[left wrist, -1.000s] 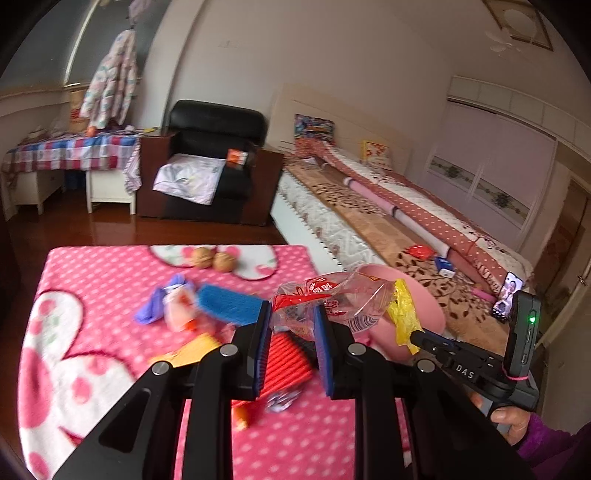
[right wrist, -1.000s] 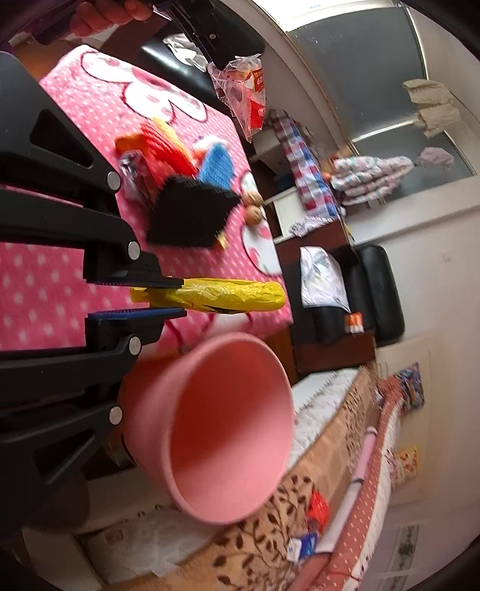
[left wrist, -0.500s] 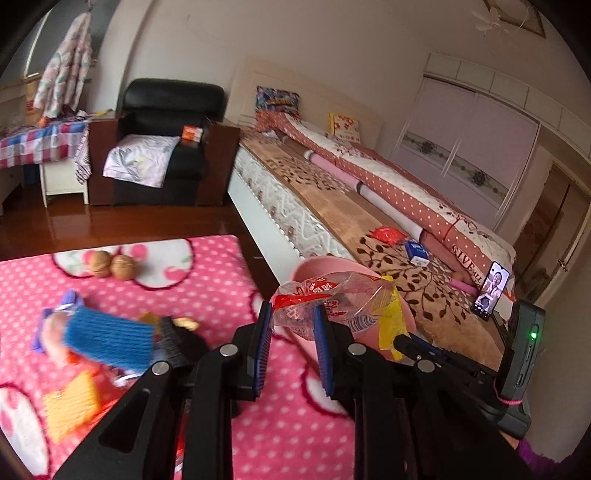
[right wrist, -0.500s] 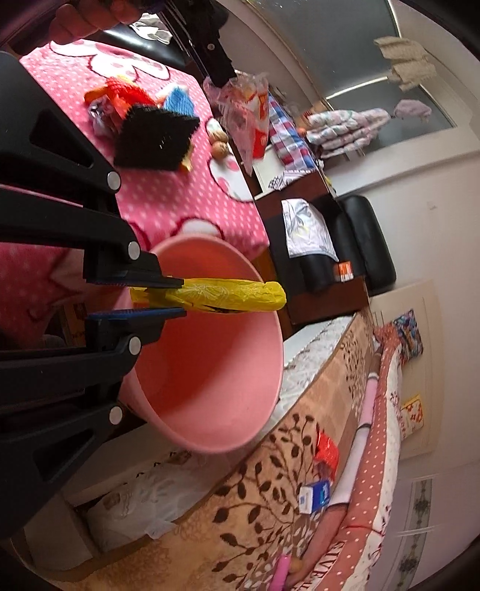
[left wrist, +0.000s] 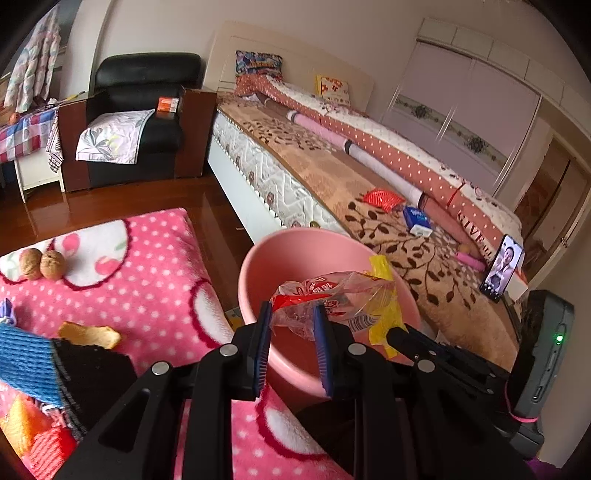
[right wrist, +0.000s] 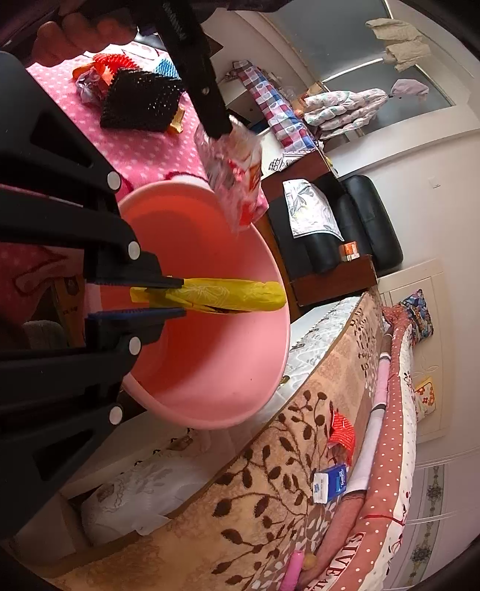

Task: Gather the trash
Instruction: 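Carry both held items over the pink bucket and open both tools to drop them, then move both tools back over the table toward the mesh fruit sleeves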

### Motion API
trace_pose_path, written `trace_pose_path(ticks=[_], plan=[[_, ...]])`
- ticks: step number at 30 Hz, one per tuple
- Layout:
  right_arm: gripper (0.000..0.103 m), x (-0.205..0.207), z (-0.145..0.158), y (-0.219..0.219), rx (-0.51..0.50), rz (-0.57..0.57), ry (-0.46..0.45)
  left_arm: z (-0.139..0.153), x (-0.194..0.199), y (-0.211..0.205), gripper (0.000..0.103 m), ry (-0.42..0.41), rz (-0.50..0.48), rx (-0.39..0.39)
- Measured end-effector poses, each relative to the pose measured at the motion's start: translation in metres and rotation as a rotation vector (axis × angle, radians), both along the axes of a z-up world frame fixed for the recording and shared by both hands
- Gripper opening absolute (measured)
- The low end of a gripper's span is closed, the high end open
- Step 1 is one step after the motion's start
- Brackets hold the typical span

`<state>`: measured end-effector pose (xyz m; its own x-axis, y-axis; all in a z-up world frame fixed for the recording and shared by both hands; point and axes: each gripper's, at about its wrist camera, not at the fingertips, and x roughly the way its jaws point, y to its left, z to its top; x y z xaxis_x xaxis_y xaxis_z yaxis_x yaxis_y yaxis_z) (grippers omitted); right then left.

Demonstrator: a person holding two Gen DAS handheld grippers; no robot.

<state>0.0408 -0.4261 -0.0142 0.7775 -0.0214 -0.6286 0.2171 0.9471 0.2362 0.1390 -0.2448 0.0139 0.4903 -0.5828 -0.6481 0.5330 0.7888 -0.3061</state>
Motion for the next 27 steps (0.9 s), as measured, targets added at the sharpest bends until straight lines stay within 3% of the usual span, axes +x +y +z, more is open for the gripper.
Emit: trace_pose_path(ticks=[6,9,11,14,27], plan=[[0.010,0.003,-0.004,-0.002,-0.017,0.005,0.014,-0.011,0.005,-0.009,0.023,0.027,0.002,0.020],[0.011,0.004,-0.003,-0.002,-0.025,0.001,0.014,-0.012,0.006,-0.011,0.033,0.024,0.009,0.028],[0.018,0.003,-0.004,-0.004,-0.018,-0.005,0.013,-0.009,0.006,-0.009,0.043,0.021,0.015,0.028],[0.028,0.002,-0.004,-0.007,0.000,-0.011,0.009,-0.004,0.002,-0.005,0.046,0.004,0.017,0.021],[0.031,-0.015,0.002,0.008,-0.006,0.000,0.009,0.015,-0.021,0.022,0.048,-0.042,0.042,0.013]])
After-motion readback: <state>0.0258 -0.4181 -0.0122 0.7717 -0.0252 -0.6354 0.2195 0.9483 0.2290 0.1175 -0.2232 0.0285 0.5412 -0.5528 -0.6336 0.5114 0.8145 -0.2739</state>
